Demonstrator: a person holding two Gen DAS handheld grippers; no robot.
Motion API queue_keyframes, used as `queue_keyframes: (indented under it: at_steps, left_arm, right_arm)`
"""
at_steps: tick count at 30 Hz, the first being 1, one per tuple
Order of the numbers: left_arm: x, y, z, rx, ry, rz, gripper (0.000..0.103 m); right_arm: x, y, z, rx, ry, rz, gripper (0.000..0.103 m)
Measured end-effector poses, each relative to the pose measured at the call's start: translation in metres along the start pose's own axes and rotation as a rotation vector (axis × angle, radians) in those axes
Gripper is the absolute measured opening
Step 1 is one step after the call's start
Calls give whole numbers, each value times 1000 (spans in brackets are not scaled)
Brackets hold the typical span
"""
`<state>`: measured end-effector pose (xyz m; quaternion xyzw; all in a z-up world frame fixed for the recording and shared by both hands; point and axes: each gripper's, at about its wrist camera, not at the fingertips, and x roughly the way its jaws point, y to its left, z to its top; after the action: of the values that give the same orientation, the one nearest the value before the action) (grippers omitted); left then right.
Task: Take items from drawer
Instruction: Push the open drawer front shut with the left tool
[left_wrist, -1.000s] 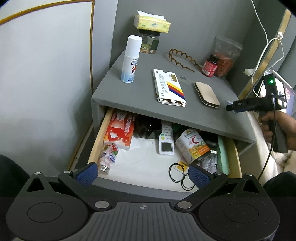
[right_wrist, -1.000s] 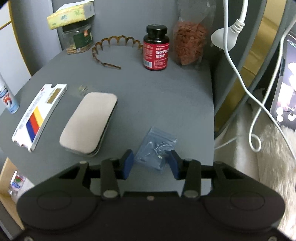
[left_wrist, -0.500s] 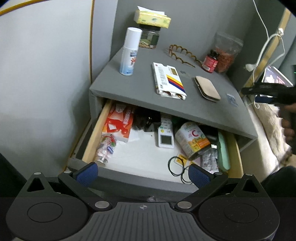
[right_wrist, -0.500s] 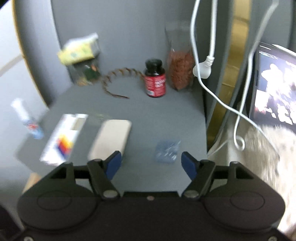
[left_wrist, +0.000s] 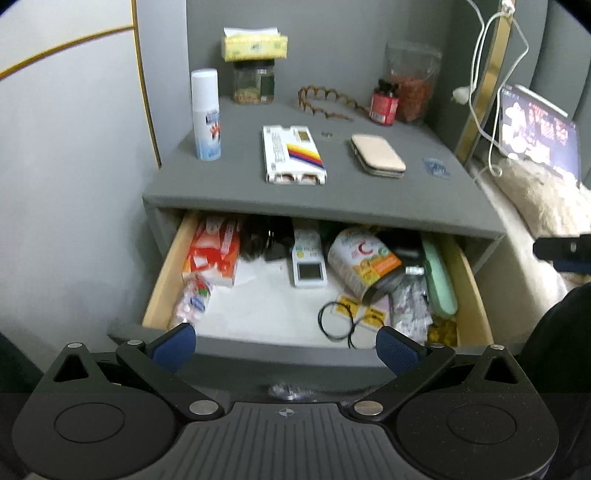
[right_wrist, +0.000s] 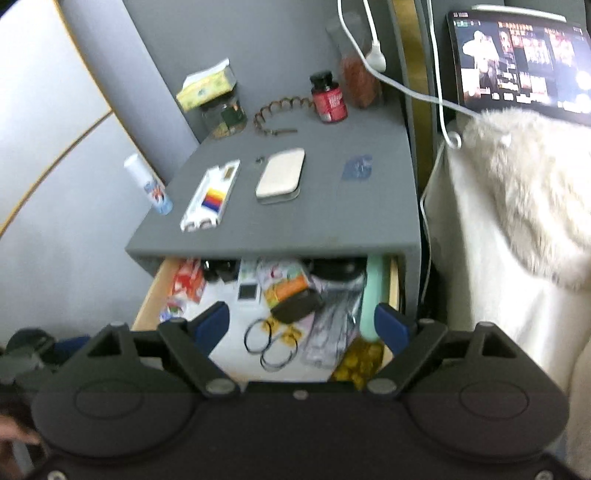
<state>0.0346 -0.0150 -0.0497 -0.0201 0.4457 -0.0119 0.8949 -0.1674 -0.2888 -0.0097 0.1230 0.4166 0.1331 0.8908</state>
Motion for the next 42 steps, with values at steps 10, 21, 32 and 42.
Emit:
queue_keyframes:
  at_steps: [10, 21, 32, 42]
  left_arm:
    - [39, -31, -26, 46, 179, -9, 103]
    - [70, -55, -40, 122, 144, 5, 103]
    - [87, -51, -33, 69, 159, -17, 103]
    - [85, -59, -33, 81, 104, 9, 99]
  right_arm:
    - [-4, -18, -1, 122, -62, 90, 85]
    - [-12, -38, -4, 221, -118, 160, 85]
    - [-11, -42, -5, 235, -127, 189, 85]
    - [-11, -44, -6, 247, -124, 198, 85]
